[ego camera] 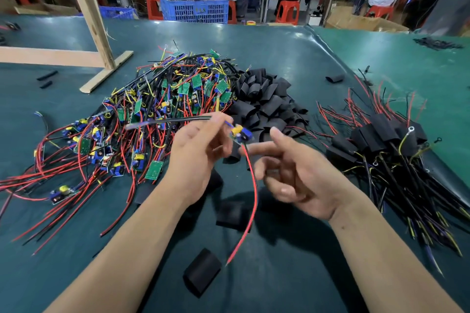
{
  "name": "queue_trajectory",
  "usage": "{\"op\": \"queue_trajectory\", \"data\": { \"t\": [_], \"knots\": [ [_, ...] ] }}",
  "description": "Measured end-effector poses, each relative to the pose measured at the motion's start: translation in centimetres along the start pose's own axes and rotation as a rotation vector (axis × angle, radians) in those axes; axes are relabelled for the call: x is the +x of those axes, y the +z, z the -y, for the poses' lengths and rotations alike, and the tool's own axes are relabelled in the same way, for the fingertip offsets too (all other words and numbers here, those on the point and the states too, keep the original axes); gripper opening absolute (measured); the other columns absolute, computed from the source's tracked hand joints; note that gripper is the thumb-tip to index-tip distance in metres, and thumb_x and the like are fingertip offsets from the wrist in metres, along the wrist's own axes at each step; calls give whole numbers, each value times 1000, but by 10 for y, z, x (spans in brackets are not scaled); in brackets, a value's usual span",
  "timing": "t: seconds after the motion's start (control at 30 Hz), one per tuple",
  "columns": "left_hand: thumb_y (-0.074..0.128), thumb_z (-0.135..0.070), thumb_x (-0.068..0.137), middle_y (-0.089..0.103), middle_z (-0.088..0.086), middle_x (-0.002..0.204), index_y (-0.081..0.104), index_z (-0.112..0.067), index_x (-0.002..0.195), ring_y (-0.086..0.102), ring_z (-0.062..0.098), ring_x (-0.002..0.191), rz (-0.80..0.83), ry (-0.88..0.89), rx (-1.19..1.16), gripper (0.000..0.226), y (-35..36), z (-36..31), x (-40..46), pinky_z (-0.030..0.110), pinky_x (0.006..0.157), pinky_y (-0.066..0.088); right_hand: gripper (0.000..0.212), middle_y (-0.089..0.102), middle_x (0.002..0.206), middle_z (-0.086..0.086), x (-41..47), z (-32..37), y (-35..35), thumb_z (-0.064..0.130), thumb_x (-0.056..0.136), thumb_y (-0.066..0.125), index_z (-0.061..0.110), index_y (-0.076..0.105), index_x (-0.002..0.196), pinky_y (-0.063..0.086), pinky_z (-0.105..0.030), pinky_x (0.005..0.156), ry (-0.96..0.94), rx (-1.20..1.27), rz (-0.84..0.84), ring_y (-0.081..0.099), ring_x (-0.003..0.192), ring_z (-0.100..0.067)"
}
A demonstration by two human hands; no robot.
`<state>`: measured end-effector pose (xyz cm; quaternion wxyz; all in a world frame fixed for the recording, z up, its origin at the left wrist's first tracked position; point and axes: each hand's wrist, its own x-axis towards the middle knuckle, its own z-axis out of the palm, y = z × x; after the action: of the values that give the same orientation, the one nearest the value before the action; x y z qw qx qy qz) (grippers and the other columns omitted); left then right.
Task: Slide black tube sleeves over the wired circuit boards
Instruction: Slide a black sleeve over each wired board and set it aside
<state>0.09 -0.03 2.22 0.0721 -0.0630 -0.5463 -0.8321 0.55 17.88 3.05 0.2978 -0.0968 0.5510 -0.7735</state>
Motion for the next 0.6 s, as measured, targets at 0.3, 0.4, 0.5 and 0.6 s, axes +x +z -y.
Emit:
{"op": "queue_trajectory", "data": {
  "t": [0.3, 0.4, 0.5, 0.6],
  "knots": [
    [58, -31, 95, 62, -10, 61, 74, -12, 87, 51, 8, 56, 26, 194, 664, 25, -6, 11, 0, 22, 58, 42, 20, 70, 75, -11, -2, 1, 1, 17, 84, 64, 8, 76, 97, 39, -14, 38, -155, 0, -29, 54, 47, -8],
    [68, -18, 92, 69, -7, 80, 74, -15, 91, 60, 13, 77, 39, 403, 1107, 7, -16, 15, 1, 28, 75, 46, 22, 73, 82, -7, -4, 12, -11, 17, 78, 61, 13, 79, 91, 47, -15, 49, -312, 100, -208, 62, 58, -9],
    [72, -13, 85, 66, 4, 99, 73, -9, 103, 56, 27, 95, 120, 553, 1312, 19, -19, 23, 1, 39, 87, 46, 30, 73, 82, -8, -8, 20, -20, 12, 77, 61, 15, 74, 104, 52, -19, 57, -449, 132, -325, 65, 63, -13],
    [72, -20, 85, 63, 4, 117, 68, -10, 118, 53, 28, 110, 121, 508, 1379, 34, -20, 25, 2, 44, 95, 46, 38, 73, 85, -9, -12, 24, -24, 10, 79, 61, 20, 64, 115, 53, -21, 60, -532, 156, -356, 65, 65, -15]
  ]
}}
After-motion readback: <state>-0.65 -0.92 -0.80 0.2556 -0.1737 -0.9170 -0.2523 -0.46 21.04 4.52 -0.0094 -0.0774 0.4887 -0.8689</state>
